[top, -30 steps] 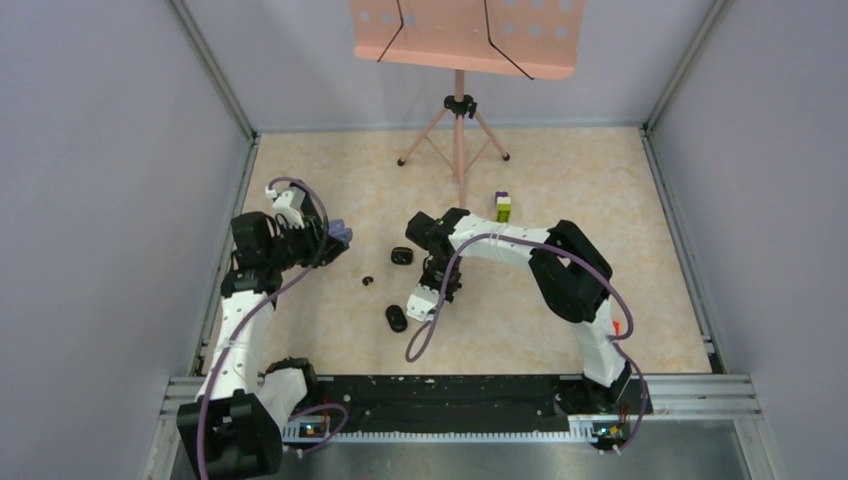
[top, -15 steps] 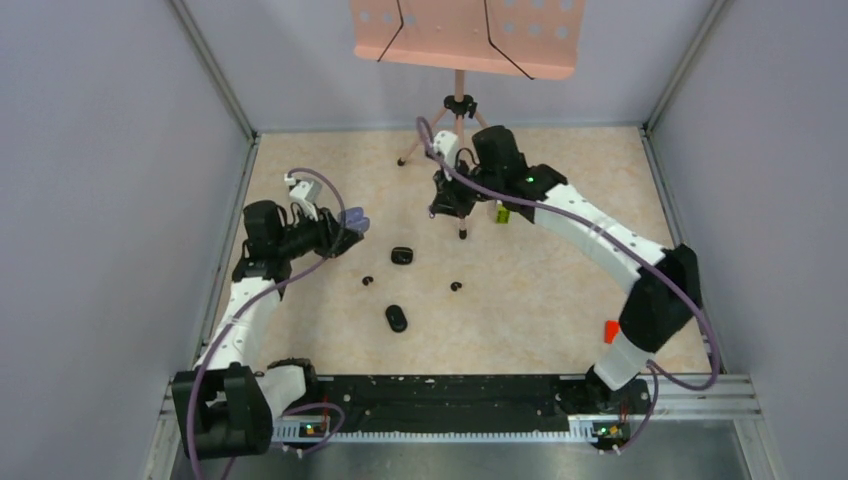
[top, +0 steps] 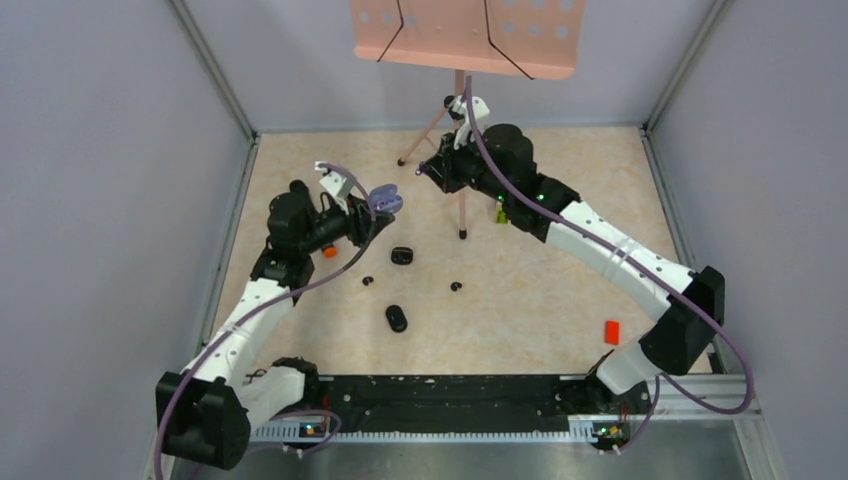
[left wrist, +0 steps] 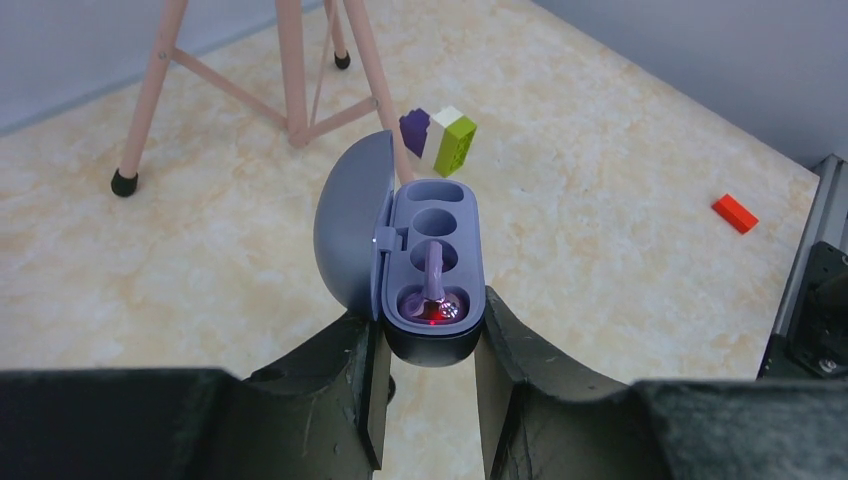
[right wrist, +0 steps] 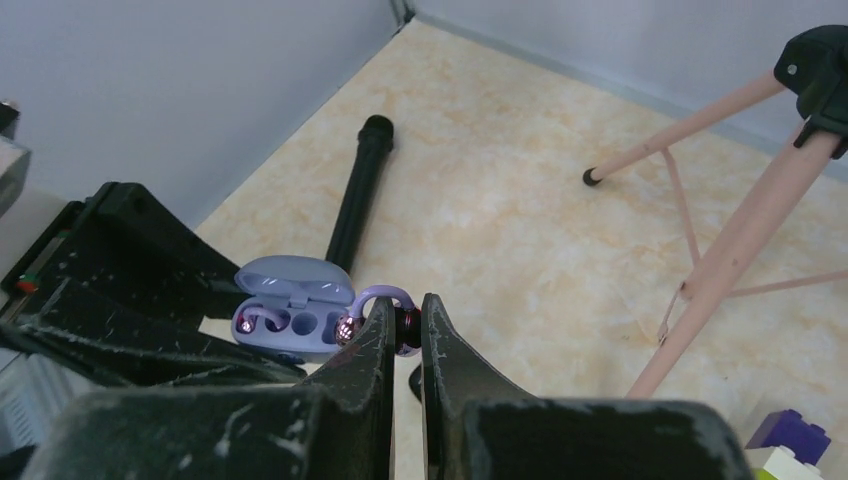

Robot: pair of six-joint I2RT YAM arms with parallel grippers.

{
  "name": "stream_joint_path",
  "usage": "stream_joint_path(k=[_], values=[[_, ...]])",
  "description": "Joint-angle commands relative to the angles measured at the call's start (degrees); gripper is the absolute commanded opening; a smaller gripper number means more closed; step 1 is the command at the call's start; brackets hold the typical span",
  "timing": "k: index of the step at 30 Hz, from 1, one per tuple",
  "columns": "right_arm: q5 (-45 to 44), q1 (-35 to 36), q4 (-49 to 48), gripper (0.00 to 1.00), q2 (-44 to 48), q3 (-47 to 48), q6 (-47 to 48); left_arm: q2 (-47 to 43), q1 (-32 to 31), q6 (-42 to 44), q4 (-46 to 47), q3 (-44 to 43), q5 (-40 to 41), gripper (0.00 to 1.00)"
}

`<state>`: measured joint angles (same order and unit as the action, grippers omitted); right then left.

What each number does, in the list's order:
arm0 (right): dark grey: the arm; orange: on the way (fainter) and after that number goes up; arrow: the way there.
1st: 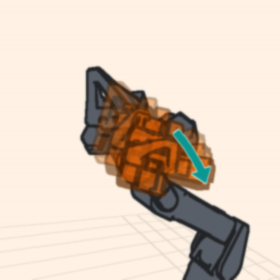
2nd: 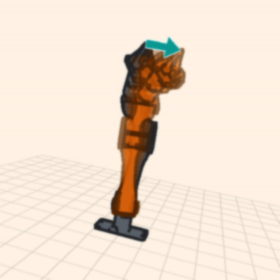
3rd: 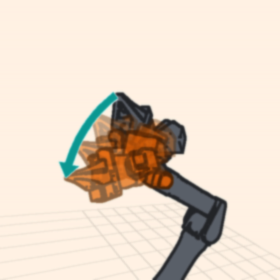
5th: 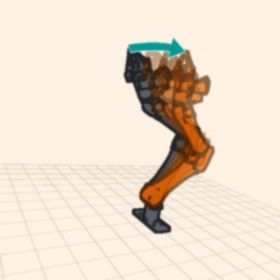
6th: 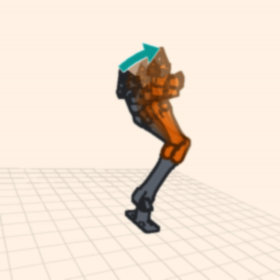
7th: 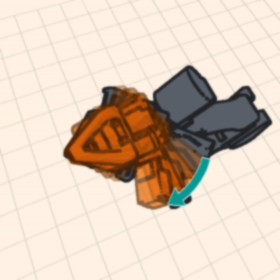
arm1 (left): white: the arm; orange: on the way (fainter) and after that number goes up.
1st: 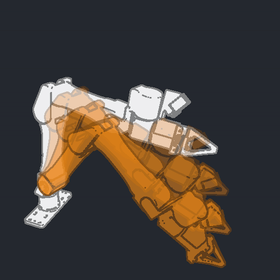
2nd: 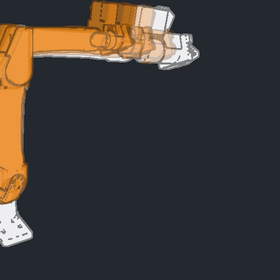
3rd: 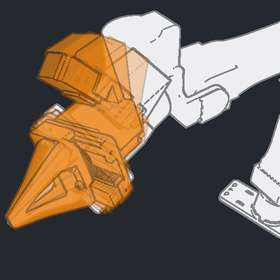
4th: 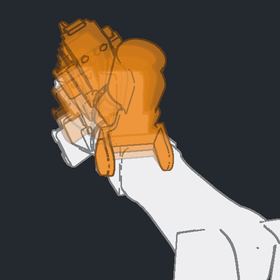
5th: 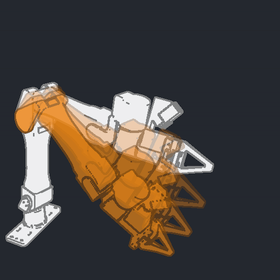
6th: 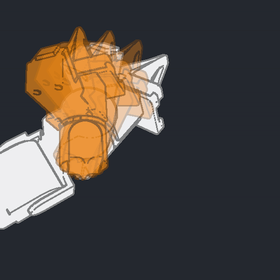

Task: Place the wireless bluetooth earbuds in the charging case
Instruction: Insert the right earbud into the right side groove of the charging case.

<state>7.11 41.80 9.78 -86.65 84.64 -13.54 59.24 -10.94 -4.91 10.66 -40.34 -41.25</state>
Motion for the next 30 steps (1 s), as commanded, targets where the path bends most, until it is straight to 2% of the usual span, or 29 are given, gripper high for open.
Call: stream_joint_path(k=[1,8,30], values=[[-15.9,6.42,-9.05,0.0,0.51,-1.98,2.2,-0.62,-2.0,-3.86,5.56,-4.04,4.18,0.0],[-20.14,11.47,-12.13,0.0,-1.76,-0.9,5.38,-0.23,-2.77,-7.34,8.19,-5.42,5.27,0.0],[-17.65,11.76,-13.3,0.0,-4.19,-0.44,4.76,-0.36,-2.77,-9.77,8.33,-7.76,1.37,0.0]])
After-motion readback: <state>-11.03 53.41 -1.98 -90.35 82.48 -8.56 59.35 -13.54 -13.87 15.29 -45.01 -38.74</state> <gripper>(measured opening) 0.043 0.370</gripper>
